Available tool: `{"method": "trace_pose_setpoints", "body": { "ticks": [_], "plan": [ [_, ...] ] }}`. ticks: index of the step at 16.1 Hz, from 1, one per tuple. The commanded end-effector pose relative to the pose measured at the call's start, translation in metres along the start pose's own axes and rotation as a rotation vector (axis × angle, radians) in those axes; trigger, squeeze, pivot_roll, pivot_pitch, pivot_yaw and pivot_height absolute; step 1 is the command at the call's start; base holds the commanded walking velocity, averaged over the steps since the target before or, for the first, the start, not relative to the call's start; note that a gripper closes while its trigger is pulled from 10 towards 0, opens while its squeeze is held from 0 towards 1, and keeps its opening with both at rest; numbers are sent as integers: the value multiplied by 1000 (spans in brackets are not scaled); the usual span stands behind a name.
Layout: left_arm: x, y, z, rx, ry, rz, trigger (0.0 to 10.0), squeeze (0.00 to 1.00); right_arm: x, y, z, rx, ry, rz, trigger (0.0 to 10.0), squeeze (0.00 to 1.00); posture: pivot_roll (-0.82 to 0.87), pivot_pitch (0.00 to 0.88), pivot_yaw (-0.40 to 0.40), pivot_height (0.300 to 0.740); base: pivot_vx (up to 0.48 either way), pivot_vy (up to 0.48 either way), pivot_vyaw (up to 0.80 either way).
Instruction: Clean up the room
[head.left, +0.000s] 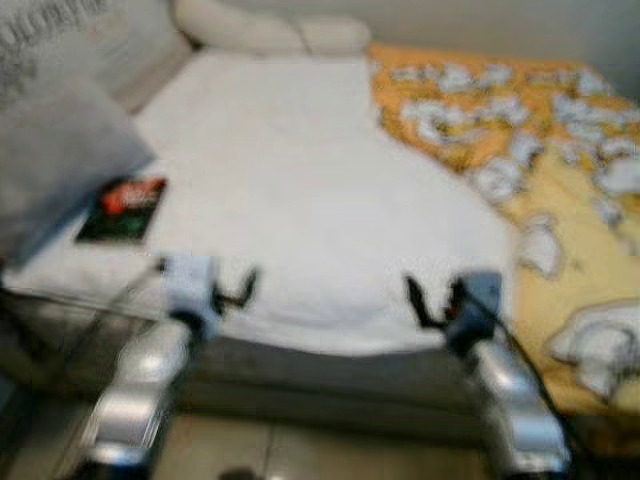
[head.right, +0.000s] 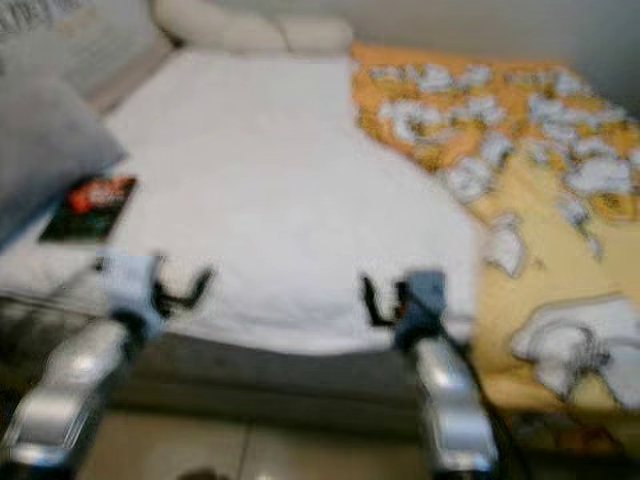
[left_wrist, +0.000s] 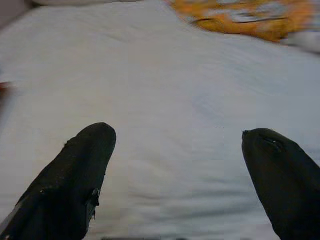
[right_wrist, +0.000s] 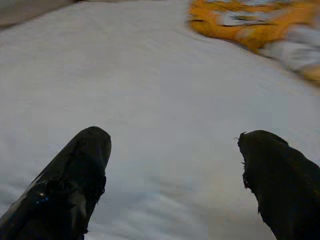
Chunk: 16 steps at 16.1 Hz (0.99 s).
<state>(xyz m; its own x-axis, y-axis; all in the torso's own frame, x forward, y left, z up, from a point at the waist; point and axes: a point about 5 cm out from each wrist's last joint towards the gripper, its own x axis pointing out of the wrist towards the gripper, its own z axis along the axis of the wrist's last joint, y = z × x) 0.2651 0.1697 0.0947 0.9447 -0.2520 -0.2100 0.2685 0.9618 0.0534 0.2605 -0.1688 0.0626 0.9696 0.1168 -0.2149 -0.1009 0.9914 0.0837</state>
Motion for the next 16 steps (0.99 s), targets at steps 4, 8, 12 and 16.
{"method": "trace_pose_setpoints", "body": {
  "ticks": [4,8,12,16],
  "plan": [
    [4,6,6,38,-24,-2,10000,0,7,4,5,-41,-15,-4,10000,0,60,0,16,740,0,-389,0],
    [6,4,6,41,-31,-5,10000,0,11,2,7,-62,-15,-14,10000,0,59,0,10,740,0,-386,0],
    [14,10,17,3,-92,52,10000,0,16,7,10,-73,-22,14,10000,0,58,0,13,740,0,-81,0],
    [15,7,19,3,-112,19,10000,0,18,8,7,-64,-1,12,10000,0,57,0,12,740,65,0,-364]
  ]
}}
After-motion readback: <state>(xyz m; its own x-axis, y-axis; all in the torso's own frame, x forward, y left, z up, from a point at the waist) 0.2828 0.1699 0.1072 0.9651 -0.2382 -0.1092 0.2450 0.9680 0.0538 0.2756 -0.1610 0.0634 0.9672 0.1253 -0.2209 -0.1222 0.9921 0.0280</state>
